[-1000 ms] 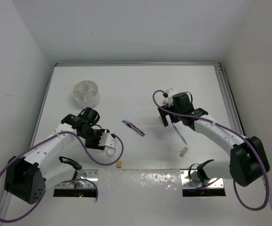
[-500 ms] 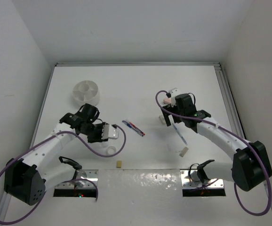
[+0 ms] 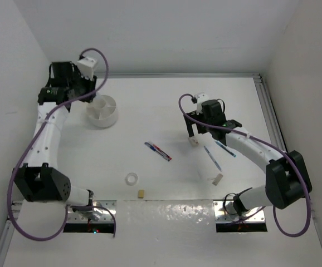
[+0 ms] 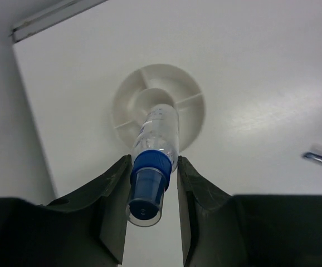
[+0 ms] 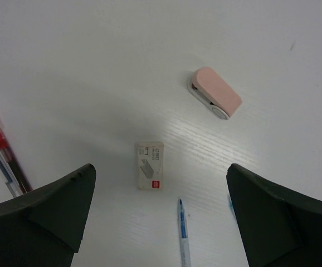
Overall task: Sort the stationery into containers
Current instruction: Place the stationery in the storage box, then pick up the pen from the center of the board.
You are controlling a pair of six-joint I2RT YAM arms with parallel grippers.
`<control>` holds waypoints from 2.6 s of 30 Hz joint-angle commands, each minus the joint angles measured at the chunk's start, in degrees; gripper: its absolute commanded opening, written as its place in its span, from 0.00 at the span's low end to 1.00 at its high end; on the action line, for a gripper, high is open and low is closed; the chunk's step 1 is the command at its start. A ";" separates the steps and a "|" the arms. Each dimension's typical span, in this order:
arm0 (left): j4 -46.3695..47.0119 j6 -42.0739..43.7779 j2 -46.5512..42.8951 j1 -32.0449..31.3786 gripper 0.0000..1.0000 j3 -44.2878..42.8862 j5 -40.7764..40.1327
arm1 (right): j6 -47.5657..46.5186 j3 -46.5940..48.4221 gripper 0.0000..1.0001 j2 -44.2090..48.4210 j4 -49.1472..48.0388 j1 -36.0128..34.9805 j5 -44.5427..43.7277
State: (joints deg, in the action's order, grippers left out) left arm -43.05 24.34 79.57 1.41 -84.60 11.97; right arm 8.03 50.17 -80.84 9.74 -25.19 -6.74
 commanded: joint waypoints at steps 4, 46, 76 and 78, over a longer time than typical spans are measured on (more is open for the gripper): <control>-6.08 -5.80 11.65 3.78 0.00 -15.58 -4.93 | 0.32 3.18 0.99 -2.83 -3.59 0.32 2.00; 6.75 -2.72 17.38 -2.73 0.70 -7.94 -8.98 | 1.81 -0.16 0.99 -1.17 -1.04 0.40 1.12; 15.63 53.08 12.17 -37.88 0.08 23.43 15.36 | 16.14 -9.21 0.49 8.15 3.88 6.47 5.51; 10.46 54.32 14.81 -37.18 0.15 20.10 18.87 | 16.31 -9.30 0.51 8.85 5.55 6.29 5.43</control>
State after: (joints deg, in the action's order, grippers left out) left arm -33.67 70.59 92.64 -35.92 -61.41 24.38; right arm 22.55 40.88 -74.26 14.17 -18.52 -1.48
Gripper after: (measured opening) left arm 0.127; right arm 0.504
